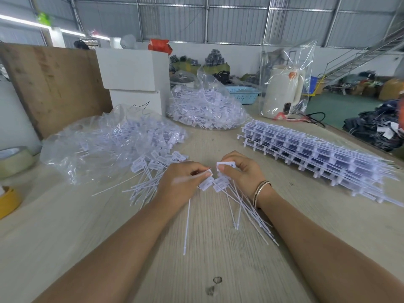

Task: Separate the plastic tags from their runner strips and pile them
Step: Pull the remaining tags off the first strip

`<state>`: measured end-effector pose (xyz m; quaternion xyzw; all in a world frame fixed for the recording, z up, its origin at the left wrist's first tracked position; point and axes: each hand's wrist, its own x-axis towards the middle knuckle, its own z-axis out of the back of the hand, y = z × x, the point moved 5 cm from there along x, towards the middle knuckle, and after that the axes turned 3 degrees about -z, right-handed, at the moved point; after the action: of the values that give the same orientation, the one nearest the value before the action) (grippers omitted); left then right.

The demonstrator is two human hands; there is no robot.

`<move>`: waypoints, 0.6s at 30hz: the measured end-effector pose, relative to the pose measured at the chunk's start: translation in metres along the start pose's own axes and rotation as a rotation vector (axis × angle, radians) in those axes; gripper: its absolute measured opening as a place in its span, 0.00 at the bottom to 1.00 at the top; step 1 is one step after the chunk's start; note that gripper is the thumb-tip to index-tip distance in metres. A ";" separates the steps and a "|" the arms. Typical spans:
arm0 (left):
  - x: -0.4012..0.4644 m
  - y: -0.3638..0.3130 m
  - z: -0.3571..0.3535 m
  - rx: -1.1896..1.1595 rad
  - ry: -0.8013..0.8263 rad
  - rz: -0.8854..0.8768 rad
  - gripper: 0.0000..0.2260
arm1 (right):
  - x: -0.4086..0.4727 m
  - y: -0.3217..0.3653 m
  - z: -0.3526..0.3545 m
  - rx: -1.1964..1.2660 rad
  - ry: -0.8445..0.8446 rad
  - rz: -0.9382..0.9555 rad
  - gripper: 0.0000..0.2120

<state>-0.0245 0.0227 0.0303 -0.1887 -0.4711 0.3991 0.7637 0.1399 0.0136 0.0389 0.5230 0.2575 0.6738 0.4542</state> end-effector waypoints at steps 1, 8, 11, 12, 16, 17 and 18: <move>0.000 -0.001 0.000 0.038 -0.005 -0.019 0.04 | 0.000 -0.001 0.000 0.018 -0.012 -0.037 0.10; -0.002 -0.012 0.001 0.253 -0.009 -0.083 0.19 | 0.001 -0.019 0.009 -0.538 -0.089 -0.292 0.11; -0.003 -0.021 -0.004 0.391 0.050 -0.115 0.23 | 0.000 -0.006 0.007 -0.473 -0.175 -0.140 0.08; -0.003 -0.024 -0.005 0.450 0.060 -0.137 0.24 | -0.001 -0.002 0.004 -0.430 -0.165 -0.100 0.05; -0.004 -0.040 -0.008 0.518 0.042 -0.242 0.25 | -0.004 0.001 -0.012 -0.394 0.012 -0.074 0.07; -0.005 -0.041 -0.009 0.474 0.045 -0.234 0.23 | -0.003 0.000 -0.012 -0.376 0.019 -0.075 0.07; -0.006 -0.040 -0.008 0.420 0.049 -0.207 0.21 | -0.003 -0.001 -0.008 -0.321 -0.005 -0.084 0.08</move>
<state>-0.0015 -0.0058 0.0497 0.0139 -0.3758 0.4029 0.8344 0.1328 0.0128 0.0339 0.4342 0.1669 0.6853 0.5604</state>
